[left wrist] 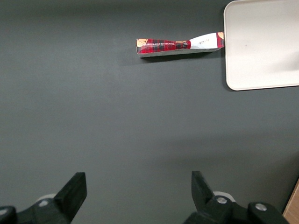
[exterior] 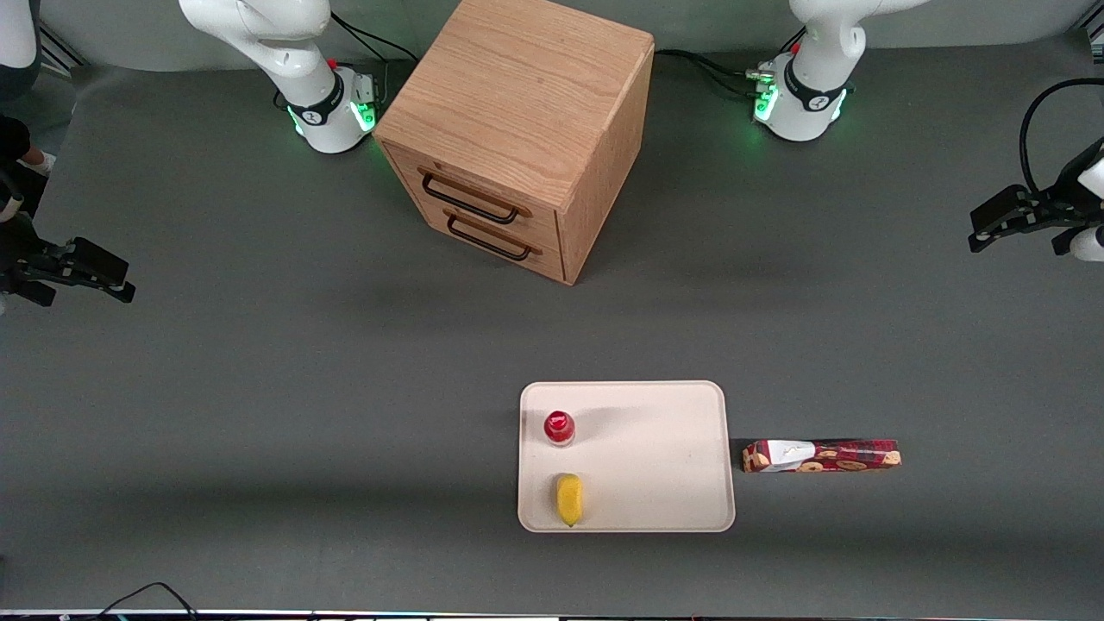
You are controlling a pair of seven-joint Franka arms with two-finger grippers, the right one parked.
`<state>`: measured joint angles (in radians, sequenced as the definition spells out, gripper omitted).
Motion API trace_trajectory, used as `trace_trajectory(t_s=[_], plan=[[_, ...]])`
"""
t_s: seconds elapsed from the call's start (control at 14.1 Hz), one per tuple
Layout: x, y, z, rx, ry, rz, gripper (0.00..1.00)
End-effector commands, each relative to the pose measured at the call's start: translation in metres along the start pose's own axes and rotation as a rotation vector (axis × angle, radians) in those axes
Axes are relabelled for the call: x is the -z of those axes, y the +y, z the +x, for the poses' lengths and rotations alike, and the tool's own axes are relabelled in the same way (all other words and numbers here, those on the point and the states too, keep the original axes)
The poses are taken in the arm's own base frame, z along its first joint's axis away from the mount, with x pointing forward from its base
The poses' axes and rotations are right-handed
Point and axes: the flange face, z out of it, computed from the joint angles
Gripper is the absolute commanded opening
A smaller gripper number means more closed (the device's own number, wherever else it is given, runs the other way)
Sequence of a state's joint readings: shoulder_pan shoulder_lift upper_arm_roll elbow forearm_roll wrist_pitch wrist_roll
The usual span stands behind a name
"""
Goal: Place red cookie box on tray
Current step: 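Move the left gripper down over the red-and-white cookie box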
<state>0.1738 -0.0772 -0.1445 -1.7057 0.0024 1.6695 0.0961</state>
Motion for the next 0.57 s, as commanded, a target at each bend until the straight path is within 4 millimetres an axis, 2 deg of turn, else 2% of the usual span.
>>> trace_trajectory(t_s=[0.0,0.14,0.28,0.49], plan=[[0.008,0.0,-0.007,-0.003,-0.006,0.016,1.0],[0.005,0.001,-0.006,-0.009,-0.011,0.016,1.0],[-0.004,0.003,-0.002,-0.094,-0.023,0.013,1.0],[-0.042,0.008,0.021,-0.326,-0.049,0.027,1.0]])
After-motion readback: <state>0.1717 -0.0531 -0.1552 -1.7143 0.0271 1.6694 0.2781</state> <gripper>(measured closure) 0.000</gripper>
